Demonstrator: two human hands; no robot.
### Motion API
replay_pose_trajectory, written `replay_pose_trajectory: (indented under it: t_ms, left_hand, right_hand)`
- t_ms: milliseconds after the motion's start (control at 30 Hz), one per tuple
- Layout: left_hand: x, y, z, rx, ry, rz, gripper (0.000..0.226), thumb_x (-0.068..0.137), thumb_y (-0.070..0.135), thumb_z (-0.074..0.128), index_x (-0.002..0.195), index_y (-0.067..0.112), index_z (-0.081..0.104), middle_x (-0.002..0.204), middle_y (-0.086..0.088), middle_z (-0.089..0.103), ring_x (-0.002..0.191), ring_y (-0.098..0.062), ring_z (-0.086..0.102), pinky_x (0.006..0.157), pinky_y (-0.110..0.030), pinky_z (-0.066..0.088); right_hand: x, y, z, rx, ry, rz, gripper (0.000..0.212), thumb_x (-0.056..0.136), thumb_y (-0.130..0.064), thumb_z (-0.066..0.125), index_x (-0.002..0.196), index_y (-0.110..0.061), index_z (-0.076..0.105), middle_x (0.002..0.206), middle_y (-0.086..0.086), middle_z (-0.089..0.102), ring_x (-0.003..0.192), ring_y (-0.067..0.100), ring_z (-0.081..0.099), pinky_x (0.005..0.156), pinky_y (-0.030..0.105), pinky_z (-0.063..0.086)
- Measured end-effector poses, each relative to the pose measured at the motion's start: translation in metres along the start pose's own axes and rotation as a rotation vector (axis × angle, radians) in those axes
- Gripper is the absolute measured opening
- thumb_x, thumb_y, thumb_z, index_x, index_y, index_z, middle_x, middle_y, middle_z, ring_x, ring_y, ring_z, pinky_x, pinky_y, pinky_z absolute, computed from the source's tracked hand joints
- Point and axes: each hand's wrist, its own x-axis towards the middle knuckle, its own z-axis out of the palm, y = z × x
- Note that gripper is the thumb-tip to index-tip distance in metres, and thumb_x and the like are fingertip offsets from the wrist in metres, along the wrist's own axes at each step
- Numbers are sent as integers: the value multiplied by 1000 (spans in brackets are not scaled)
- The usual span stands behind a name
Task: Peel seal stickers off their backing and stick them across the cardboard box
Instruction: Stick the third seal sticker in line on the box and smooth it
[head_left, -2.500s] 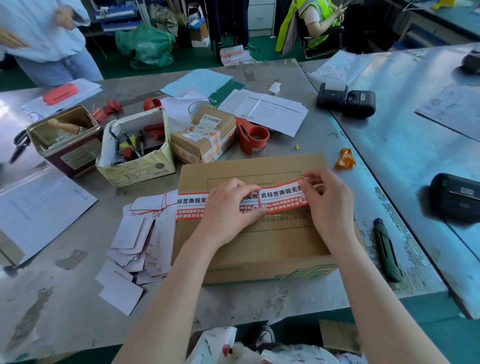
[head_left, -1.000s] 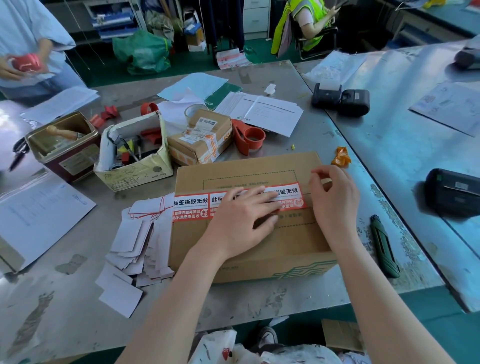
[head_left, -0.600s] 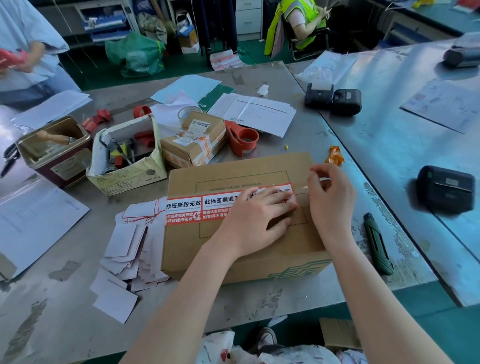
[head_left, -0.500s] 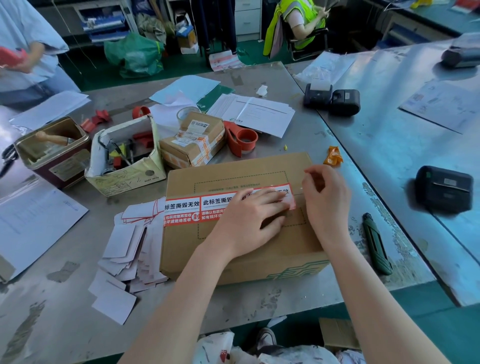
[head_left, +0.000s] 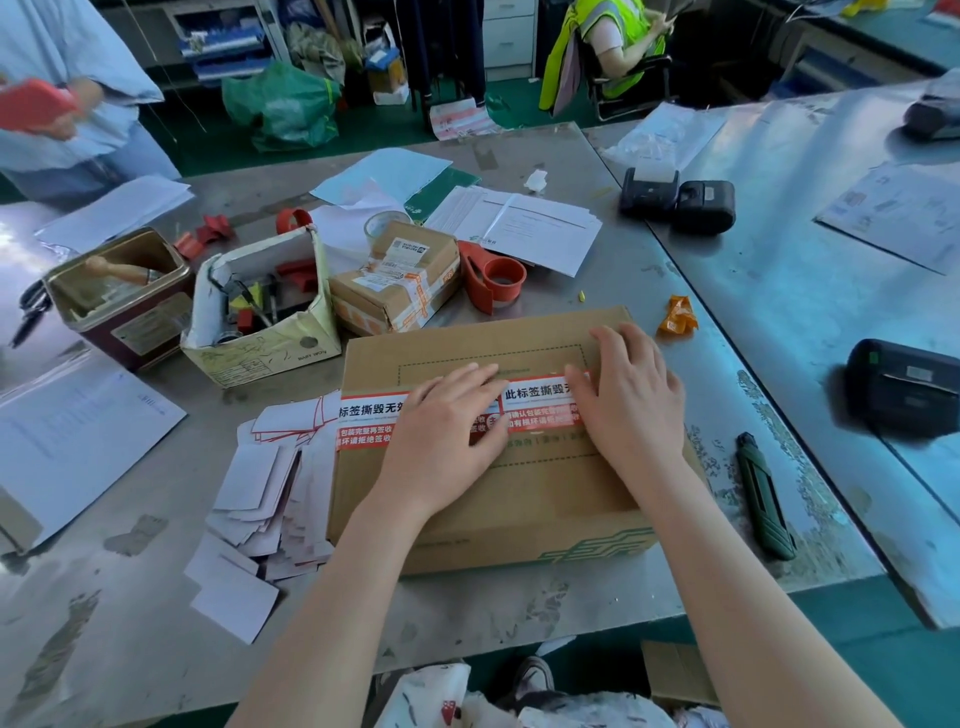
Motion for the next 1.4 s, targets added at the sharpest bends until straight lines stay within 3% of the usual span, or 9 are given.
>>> replay_pose_trajectory:
  t_ms: [233, 467, 633, 800, 1033, 1100, 1200, 1300, 1400]
  left_hand:
    - [0, 0, 0, -3, -4, 8, 47, 90, 47, 39, 133, 31, 48, 146, 13, 39, 138, -3, 26, 105, -18, 7]
    - [1, -2, 0, -13, -3, 6, 42, 93, 44, 45, 132, 31, 50, 145, 13, 40, 137, -3, 27, 104, -19, 10]
    - [0, -2, 0, -17, -2, 4, 42, 93, 43, 47, 133, 31, 49, 146, 13, 40, 137, -4, 27, 105, -20, 10]
    - [1, -1, 0, -35, -3, -1, 47, 89, 47, 41, 132, 31, 50, 145, 13, 41, 137, -4, 28, 105, -21, 12]
    - [1, -1, -1, -44, 4, -3, 41, 93, 42, 47, 133, 30, 49, 146, 13, 39, 138, -4, 27, 104, -20, 12]
    - [1, -1, -1, -58, 12, -6, 42, 94, 39, 48, 134, 28, 48, 146, 13, 40, 137, -3, 27, 105, -20, 12]
    - [1, -2, -3, -114, 34, -23, 43, 93, 32, 51, 135, 26, 46, 143, 10, 43, 135, -4, 31, 105, -19, 14]
    - [0, -1, -7, -235, 67, -70, 40, 93, 25, 54, 132, 22, 50, 137, 8, 50, 128, -5, 39, 104, -19, 21]
    - [-3, -4, -13, -411, 105, -130, 36, 92, 21, 56, 127, 21, 54, 125, 8, 58, 115, -1, 49, 97, -14, 35]
  right_hand:
    - [0, 6, -6, 82, -37, -59, 37, 96, -23, 42, 132, -18, 41, 145, 4, 34, 131, 24, 36, 105, 43, 26]
    - [-3, 19, -27, 193, -243, -196, 51, 87, -37, 59, 133, -25, 44, 149, -3, 30, 132, 18, 35, 111, 43, 26]
    - [-4, 26, -35, 236, -298, -207, 57, 81, -42, 65, 132, -29, 44, 148, -8, 30, 129, 15, 38, 106, 34, 29]
    - [-2, 27, -28, 255, -192, -182, 42, 84, -27, 65, 124, -22, 54, 142, -7, 40, 123, 14, 44, 93, 19, 27]
    - [-1, 24, -18, 277, -90, -136, 22, 88, -18, 59, 109, -14, 61, 131, -4, 52, 104, 17, 55, 84, 19, 32]
    - [-2, 22, -17, 274, -62, -139, 18, 88, -17, 58, 105, -11, 62, 125, -3, 55, 98, 19, 56, 82, 21, 35]
    - [-4, 17, -14, 230, -34, -136, 17, 89, -17, 53, 104, -12, 62, 124, -3, 56, 100, 22, 57, 95, 35, 39]
    - [-7, 7, -11, 142, -12, -87, 21, 91, -20, 46, 107, -18, 60, 126, -5, 53, 113, 17, 50, 112, 45, 20]
    - [-10, -3, -8, 88, -13, -56, 23, 87, -27, 50, 108, -22, 60, 129, -8, 51, 132, 13, 35, 113, 50, 7]
